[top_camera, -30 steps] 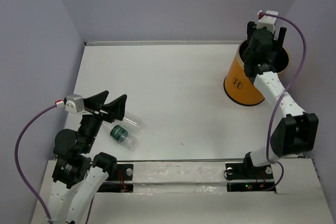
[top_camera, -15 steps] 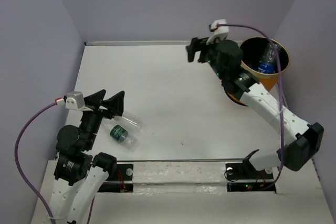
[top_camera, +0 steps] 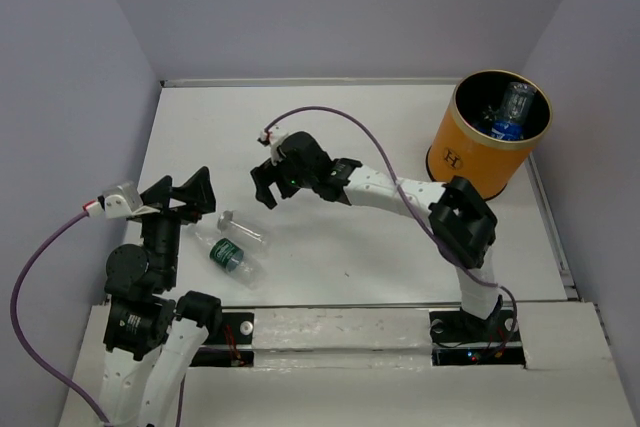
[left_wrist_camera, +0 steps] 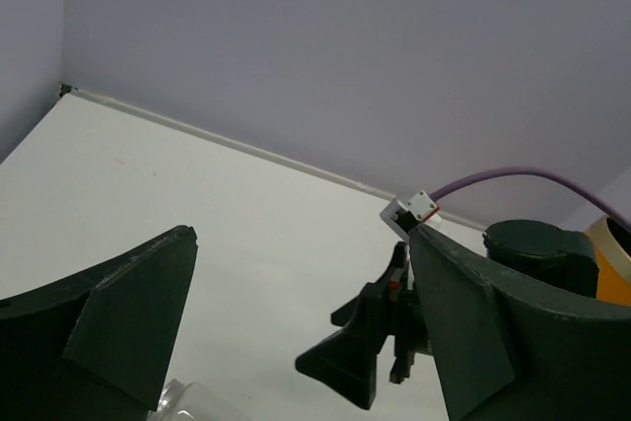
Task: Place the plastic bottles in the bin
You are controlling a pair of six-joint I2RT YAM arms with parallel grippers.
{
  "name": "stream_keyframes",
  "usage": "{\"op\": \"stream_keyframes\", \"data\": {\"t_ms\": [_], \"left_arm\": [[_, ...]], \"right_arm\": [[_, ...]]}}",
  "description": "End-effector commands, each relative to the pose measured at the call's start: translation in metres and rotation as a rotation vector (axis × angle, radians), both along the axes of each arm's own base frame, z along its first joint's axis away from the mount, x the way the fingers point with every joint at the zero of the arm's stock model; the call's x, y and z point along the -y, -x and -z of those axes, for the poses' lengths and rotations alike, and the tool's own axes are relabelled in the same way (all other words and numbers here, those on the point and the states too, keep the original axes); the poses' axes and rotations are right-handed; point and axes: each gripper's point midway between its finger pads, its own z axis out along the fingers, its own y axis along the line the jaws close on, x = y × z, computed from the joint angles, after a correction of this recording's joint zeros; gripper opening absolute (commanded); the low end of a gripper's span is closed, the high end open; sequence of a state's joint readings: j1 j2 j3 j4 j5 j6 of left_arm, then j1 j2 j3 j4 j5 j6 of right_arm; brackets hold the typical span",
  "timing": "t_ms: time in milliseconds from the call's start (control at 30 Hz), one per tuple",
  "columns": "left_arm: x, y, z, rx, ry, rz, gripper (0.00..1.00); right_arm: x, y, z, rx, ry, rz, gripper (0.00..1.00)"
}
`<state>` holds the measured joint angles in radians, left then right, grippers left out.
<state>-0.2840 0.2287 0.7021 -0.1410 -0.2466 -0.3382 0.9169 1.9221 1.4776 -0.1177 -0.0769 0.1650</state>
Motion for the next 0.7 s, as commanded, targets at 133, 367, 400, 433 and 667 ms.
{"op": "stream_keyframes", "data": {"t_ms": [133,367,400,433,667], "left_arm": [[-0.01,0.002,-0.016,0.044,0.016,-0.047,0.99],[-0.008,0.004,-0.017,0.051,0.016,-0.033,0.99],[-0.008,0.004,-0.016,0.048,0.015,-0.033,0.99],[-0.007,0.004,-0.016,0.048,0.014,-0.028,0.99],[-0.003,0.004,-0.016,0.053,0.012,-0.009,0.99]], "right_arm": [[-0.086,0.024,-0.012,-0.006,-0.042,-0.214,0.96],[-0.104,0.045,0.009,-0.053,-0.01,-0.305,0.97],[-0.104,0.045,0.013,-0.06,-0.005,-0.305,0.97],[-0.107,0.05,0.015,-0.064,-0.004,-0.318,0.97],[-0.113,0.054,0.036,-0.115,0.015,-0.341,0.97]]}}
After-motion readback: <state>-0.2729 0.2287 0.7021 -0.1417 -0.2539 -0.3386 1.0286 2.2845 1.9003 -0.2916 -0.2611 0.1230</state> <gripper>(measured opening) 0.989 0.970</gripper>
